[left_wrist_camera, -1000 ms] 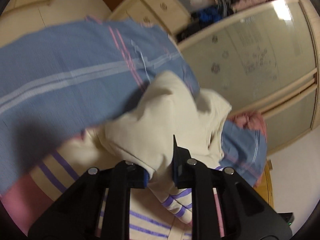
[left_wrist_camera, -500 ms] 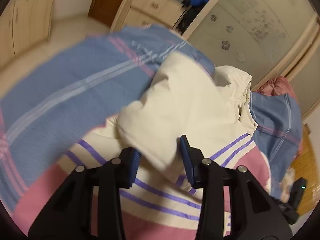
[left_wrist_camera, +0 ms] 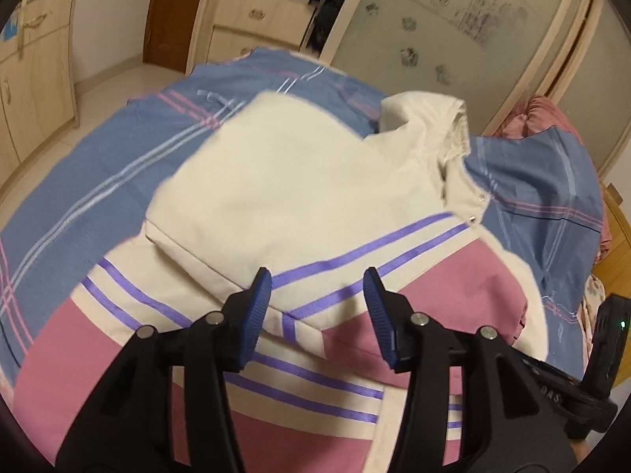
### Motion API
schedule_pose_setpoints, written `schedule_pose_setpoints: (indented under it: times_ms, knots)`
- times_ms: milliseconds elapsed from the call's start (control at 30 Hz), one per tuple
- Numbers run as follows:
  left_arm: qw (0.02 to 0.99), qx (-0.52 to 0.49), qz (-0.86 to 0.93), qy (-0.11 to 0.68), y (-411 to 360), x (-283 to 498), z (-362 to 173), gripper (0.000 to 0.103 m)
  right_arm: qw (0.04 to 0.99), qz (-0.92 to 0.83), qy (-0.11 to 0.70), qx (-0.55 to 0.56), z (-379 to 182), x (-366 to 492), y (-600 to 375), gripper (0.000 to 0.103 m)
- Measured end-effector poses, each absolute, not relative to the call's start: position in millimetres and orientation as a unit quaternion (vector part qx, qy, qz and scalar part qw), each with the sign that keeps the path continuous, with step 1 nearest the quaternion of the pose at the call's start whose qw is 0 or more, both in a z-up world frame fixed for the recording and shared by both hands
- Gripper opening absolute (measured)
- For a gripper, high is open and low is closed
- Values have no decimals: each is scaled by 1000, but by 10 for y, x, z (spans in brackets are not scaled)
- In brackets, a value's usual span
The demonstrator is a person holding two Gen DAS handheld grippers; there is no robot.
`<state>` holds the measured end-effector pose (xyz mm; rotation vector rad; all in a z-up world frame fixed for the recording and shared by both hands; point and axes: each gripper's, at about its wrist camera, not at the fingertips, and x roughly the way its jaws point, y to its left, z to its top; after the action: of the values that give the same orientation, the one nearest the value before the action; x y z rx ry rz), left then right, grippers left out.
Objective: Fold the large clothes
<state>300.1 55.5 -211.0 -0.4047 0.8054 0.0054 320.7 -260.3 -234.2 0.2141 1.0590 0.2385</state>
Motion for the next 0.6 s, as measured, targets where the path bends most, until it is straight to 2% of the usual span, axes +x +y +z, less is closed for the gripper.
schedule_pose_setpoints:
  times_ms: [233, 367, 533, 567, 600]
  knots:
    - [887, -225, 9, 403, 577, 3359, -2436, 50, 864, 68, 491, 86, -2442, 3888, -2408, 54]
    - [887, -224, 1, 405, 538, 3534, -2523, 55, 872, 47, 485, 43, -2541, 4226, -2243, 55]
    - [887, -218, -7, 406, 549, 3479, -2465, 57, 880, 64, 470, 27, -2456, 4071, -2248, 56]
    - [889, -222, -7, 401, 564, 3434, -2406, 59, 883, 77, 460, 44, -2350, 3931, -2325, 58]
    - [895, -219, -5, 389, 582, 3360, -2319, 65, 889, 90, 444, 65, -2244, 3786, -2410, 61]
